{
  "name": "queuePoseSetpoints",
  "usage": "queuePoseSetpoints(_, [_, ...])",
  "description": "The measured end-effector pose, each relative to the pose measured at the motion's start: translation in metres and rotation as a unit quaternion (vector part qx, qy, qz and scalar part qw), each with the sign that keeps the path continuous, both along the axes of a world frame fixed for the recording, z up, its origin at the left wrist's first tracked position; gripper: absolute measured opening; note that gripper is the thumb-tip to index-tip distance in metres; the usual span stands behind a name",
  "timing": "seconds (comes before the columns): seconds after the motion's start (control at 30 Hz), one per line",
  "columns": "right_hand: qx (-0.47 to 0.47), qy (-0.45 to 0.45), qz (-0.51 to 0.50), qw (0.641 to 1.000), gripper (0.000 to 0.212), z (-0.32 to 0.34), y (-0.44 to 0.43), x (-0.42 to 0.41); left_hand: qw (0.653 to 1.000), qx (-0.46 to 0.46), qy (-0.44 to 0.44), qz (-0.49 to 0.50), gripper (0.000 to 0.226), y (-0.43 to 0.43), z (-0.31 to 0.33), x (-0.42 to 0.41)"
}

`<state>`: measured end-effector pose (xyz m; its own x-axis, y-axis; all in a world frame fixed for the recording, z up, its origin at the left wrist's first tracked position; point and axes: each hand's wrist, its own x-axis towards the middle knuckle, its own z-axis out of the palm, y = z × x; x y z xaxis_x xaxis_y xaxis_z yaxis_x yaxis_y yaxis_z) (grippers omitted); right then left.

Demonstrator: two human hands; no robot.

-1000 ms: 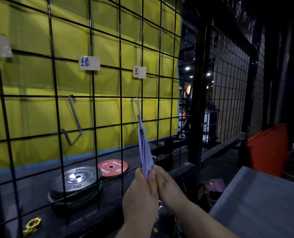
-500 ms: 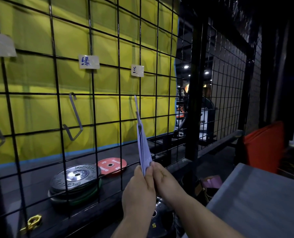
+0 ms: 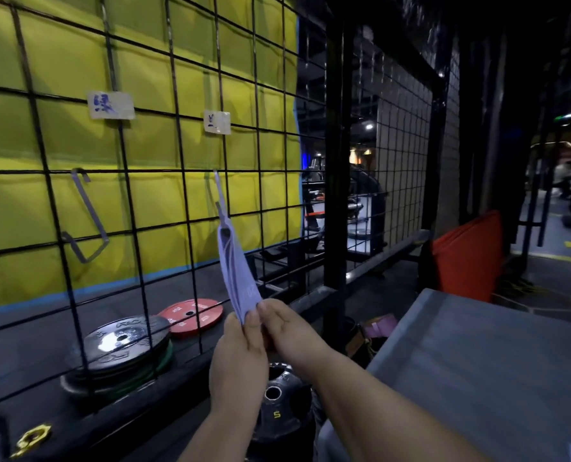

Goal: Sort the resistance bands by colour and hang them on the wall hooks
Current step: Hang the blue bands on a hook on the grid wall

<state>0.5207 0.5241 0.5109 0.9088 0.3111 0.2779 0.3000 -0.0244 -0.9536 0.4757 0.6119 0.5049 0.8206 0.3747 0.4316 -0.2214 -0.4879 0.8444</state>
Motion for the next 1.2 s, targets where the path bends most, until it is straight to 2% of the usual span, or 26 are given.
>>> queuePoseSetpoints(0.23, [0.013, 0.027, -0.039, 0.999, 0.019, -0.027, -0.030, -0.008, 0.997, -0.032, 0.041, -0.050, 0.031, -0.024, -0.024, 0.003])
queuePoseSetpoints(0.43, [0.015, 0.039, -0.049, 0.998, 0.034, -0.045, -0.084, -0.027, 0.988, -0.002, 0.076, -0.133, 0.034, -0.072, -0.041, 0.003])
queuePoseSetpoints(0.57, [0.008, 0.067, -0.123, 0.990, 0.032, -0.063, -0.136, -0.041, 0.973, -0.014, 0.101, -0.208, 0.031, -0.124, -0.059, 0.005])
queuePoseSetpoints(0.7, [0.004, 0.101, -0.204, 0.974, 0.026, -0.086, -0.190, -0.055, 0.957, 0.055, 0.141, -0.246, 0.031, -0.184, -0.083, 0.006])
queuePoseSetpoints(0.77, [0.005, 0.104, -0.237, 0.966, 0.032, -0.098, -0.218, -0.063, 0.945, 0.049, 0.159, -0.283, 0.031, -0.214, -0.091, -0.001])
queuePoseSetpoints(0.93, [0.002, 0.140, -0.349, 0.926, 0.036, -0.135, -0.287, -0.083, 0.893, 0.100, 0.214, -0.384, 0.030, -0.274, -0.108, -0.016])
queuePoseSetpoints(1.1, [-0.002, 0.220, -0.483, 0.847, 0.029, -0.168, -0.338, -0.104, 0.830, 0.196, 0.261, -0.452, 0.028, -0.330, -0.146, -0.018])
queuePoseSetpoints(1.2, [-0.108, 0.263, -0.509, 0.812, 0.015, -0.185, -0.360, -0.117, 0.796, 0.225, 0.288, -0.483, 0.029, -0.355, -0.165, -0.024])
